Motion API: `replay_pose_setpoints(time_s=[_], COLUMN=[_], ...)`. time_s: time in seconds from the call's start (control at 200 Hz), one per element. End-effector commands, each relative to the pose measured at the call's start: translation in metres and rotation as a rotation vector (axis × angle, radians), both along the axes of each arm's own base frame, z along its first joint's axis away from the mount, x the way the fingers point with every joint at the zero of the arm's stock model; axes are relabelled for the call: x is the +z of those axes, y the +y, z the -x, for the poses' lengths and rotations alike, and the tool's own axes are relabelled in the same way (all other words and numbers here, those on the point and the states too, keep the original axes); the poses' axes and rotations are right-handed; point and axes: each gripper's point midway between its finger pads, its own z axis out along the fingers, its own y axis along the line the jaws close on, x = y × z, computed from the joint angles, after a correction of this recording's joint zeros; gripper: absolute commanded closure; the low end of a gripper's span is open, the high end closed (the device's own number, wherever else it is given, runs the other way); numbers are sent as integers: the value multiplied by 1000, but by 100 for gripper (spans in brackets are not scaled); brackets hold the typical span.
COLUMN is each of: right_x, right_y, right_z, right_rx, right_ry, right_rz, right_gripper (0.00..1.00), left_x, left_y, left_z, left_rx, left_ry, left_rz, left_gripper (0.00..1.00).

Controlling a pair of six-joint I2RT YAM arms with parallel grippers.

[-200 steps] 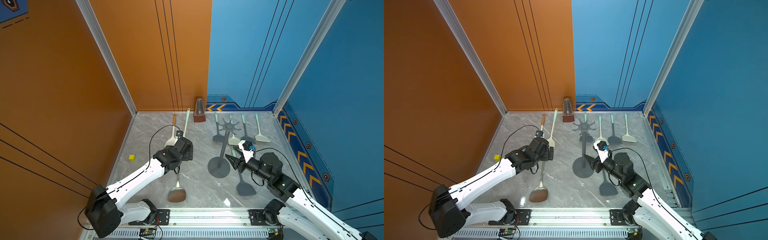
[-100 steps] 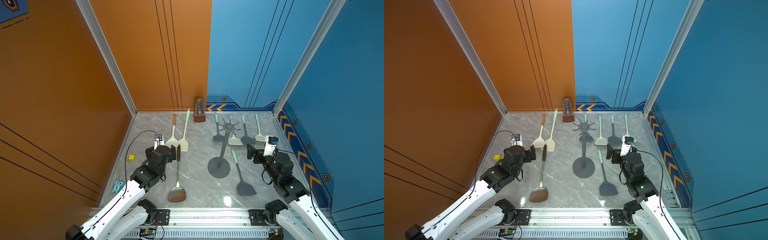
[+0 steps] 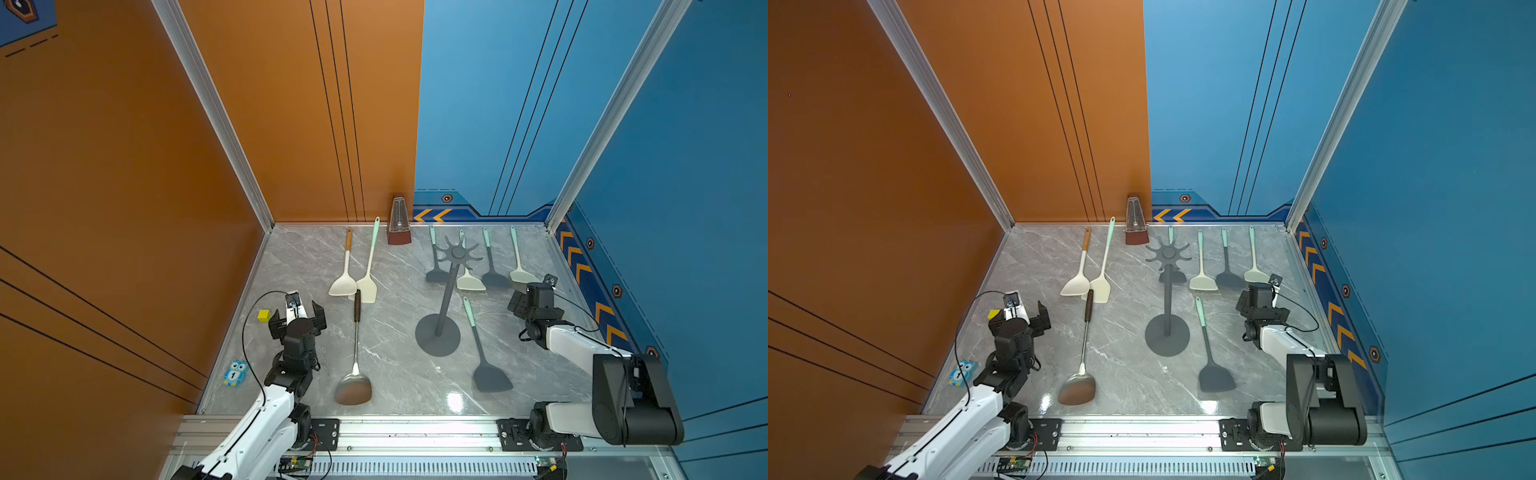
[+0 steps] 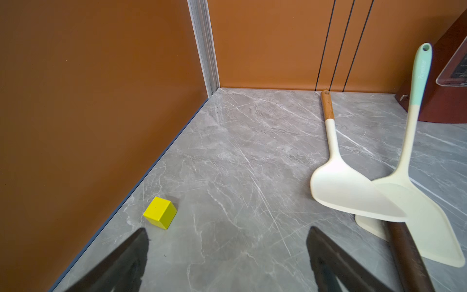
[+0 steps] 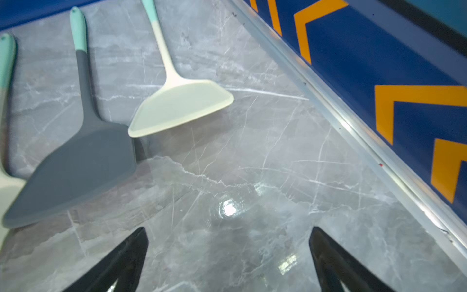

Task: Take the spatula off the kitchen utensil rack
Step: Reset both arms

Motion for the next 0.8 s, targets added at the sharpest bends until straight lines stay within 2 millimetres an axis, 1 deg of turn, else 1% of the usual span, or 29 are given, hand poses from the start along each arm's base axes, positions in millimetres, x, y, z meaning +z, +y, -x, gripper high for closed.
replay_pose_setpoints(time_s=[0.0, 0.05, 0.115, 0.185, 0.225, 0.25, 0.29, 0.325, 0.37, 0.425, 0.455, 0.495, 0.576, 0.641, 0.796], right_x=[41, 40, 38, 41, 33, 32, 29, 31, 29, 25, 23, 23, 23, 24, 23], right_y=[14, 17, 18, 22, 23, 30, 39, 43, 45, 50, 50, 50, 50, 50, 47], right_z=[-28, -33, -37, -40, -42, -45, -45, -46, -44, -45, -45, -44, -42, -41, -41], right_rx=[106, 136, 156, 187, 197, 234, 282, 296, 314, 352, 357, 358, 350, 338, 331], right_ry=[-191, -184, -172, -237, -230, -245, -211, -234, -234, -247, -243, -249, -258, -263, -264], right_rz=[98, 97, 94, 119, 115, 119, 124, 139, 122, 107, 101, 104, 118, 135, 118], right_gripper=[0, 0, 0, 0, 0, 0, 0, 0, 0, 0, 0, 0, 0, 0, 0], left_x=[9, 7, -3, -15, -14, -14, -14, -17, -23, -32, -39, -42, -43, -44, -44], left_y=[-5, -1, 1, -2, -8, -11, -12, -14, -19, -30, -36, -42, -42, -49, -48], left_z=[-16, -24, -34, -43, -48, -51, -56, -60, -64, -69, -72, -76, -75, -75, -78], left_rx=[-45, -25, -32, -41, -66, -84, -85, -101, -132, -191, -221, -252, -262, -301, -303], left_ry=[-90, -64, -47, -33, -30, -25, -15, -13, -17, -23, -16, -18, -17, -14, -14], left_rz=[4, -13, 8, 21, -5, -17, -31, -36, -34, -46, -60, -71, -68, -71, -66], left_gripper=[2, 2, 2, 2, 2, 2, 2, 2, 2, 2, 2, 2, 2, 2, 2])
